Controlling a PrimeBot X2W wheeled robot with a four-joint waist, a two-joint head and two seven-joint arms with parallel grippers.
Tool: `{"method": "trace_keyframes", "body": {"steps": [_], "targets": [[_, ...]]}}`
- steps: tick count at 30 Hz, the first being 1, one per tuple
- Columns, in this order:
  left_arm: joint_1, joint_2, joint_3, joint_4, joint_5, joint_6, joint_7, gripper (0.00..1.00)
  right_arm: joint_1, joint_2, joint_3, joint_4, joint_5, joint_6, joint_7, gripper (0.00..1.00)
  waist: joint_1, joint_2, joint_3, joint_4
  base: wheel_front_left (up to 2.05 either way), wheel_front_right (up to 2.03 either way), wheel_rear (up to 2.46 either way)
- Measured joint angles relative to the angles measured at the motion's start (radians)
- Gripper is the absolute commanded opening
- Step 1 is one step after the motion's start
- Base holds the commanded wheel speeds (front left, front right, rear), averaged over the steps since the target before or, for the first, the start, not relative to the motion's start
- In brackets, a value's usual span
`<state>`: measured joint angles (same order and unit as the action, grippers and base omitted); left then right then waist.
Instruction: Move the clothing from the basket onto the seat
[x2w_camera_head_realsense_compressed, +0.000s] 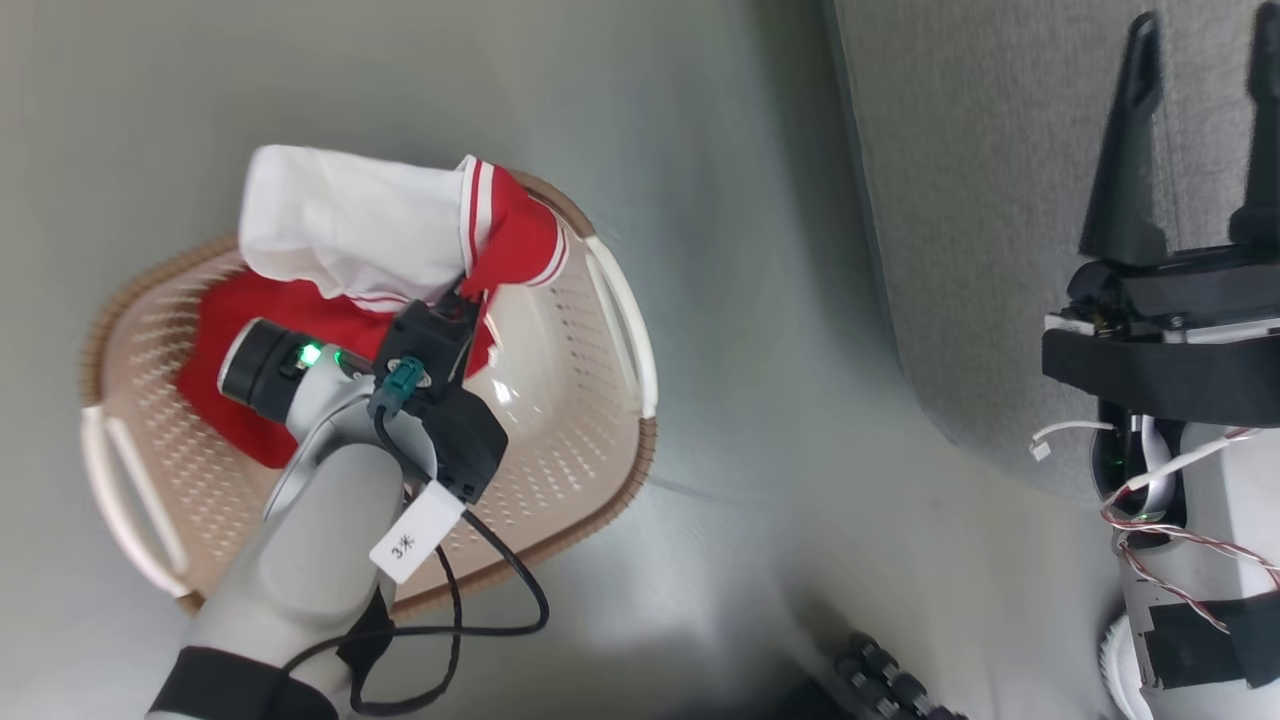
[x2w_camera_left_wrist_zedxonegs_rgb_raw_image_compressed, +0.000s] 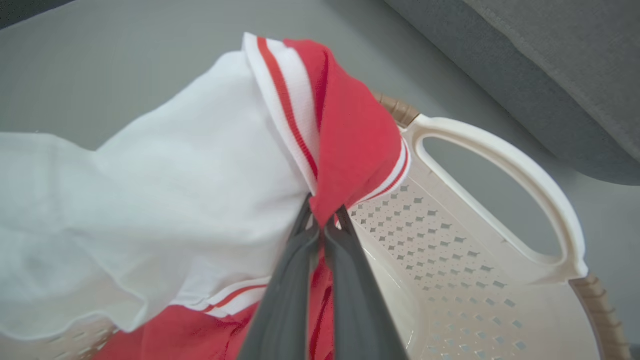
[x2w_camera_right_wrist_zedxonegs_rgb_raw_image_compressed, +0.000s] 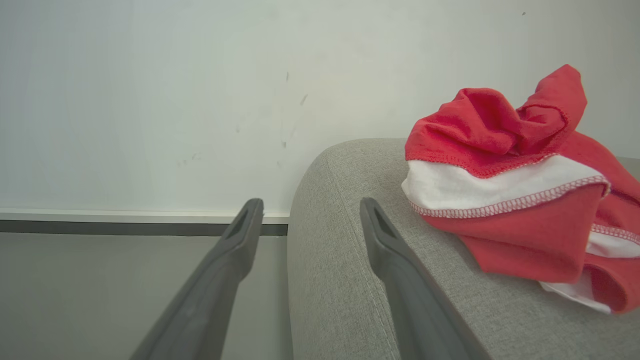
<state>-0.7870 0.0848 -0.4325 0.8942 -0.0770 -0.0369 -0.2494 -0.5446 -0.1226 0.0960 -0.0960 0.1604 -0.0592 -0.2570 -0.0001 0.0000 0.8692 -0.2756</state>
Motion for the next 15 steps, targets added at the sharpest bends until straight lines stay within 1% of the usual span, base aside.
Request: {"method": "trace_keyframes", "body": {"steps": [3, 5, 9, 15], "targets": [[0.015, -0.001, -0.004, -0.018, -0.001, -0.018, 0.0, 0.0, 0.0, -0.009, 0.005, 0.039, -0.006, 0.015, 0.0, 1.0, 0.0, 0.0, -0.035, 0.019, 0.0, 0.0, 0.0], [0.017, -0.004, -0.009, -0.038, -0.002, -0.03, 0.0, 0.0, 0.0, -0.013, 0.005, 0.066, -0.012, 0.019, 0.0, 1.0, 0.0, -0.0001, -0.06, 0.032, 0.0, 0.0, 0.0], [0.016, -0.012, -0.021, -0.087, -0.026, -0.05, 0.0, 0.0, 0.0, -0.026, 0.006, 0.119, -0.013, 0.034, 0.0, 1.0, 0.0, 0.0, -0.112, 0.062, 0.0, 0.0, 0.0], [0.016, -0.015, -0.024, -0.176, -0.041, -0.069, 0.0, 0.0, 0.0, -0.03, 0.005, 0.197, -0.013, 0.051, 0.0, 1.0, -0.0001, -0.0001, -0.194, 0.11, 0.0, 0.0, 0.0]]}}
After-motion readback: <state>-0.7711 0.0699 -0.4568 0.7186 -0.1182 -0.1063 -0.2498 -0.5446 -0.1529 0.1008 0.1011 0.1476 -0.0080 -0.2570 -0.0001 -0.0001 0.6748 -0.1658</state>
